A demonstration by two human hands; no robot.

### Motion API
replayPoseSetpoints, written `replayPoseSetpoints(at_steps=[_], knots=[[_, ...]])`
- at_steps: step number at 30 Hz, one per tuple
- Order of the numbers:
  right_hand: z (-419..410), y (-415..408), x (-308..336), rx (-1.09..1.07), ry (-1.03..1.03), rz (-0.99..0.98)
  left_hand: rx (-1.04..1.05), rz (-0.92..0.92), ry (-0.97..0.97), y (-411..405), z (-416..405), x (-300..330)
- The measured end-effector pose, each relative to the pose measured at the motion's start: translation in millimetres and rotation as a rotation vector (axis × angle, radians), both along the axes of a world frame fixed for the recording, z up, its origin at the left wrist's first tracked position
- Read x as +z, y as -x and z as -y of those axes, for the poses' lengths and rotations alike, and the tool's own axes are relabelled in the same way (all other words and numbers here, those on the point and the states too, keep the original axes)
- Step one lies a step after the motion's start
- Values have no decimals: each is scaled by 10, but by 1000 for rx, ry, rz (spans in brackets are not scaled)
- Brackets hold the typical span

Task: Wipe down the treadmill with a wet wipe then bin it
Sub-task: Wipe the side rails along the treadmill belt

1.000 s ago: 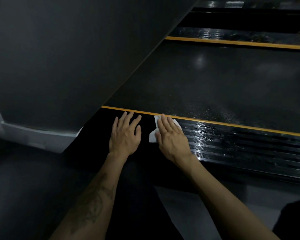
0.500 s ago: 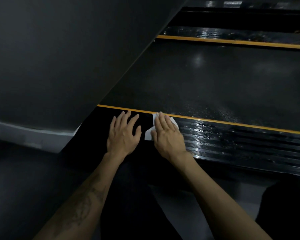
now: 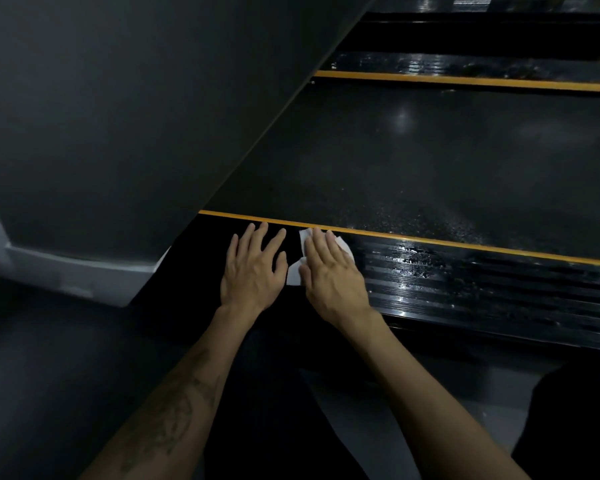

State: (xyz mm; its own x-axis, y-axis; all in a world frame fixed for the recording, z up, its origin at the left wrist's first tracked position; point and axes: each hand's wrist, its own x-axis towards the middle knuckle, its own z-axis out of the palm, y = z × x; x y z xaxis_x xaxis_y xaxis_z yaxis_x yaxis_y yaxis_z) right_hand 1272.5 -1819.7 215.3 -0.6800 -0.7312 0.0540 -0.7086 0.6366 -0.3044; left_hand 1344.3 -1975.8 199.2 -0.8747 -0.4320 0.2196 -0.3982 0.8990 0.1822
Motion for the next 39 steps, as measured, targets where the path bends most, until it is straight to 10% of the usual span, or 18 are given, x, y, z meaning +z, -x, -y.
replayPoseSetpoints(at_steps=[39], knots=[[49, 79, 16, -7, -56, -20, 10, -106, -24, 9, 33, -40]])
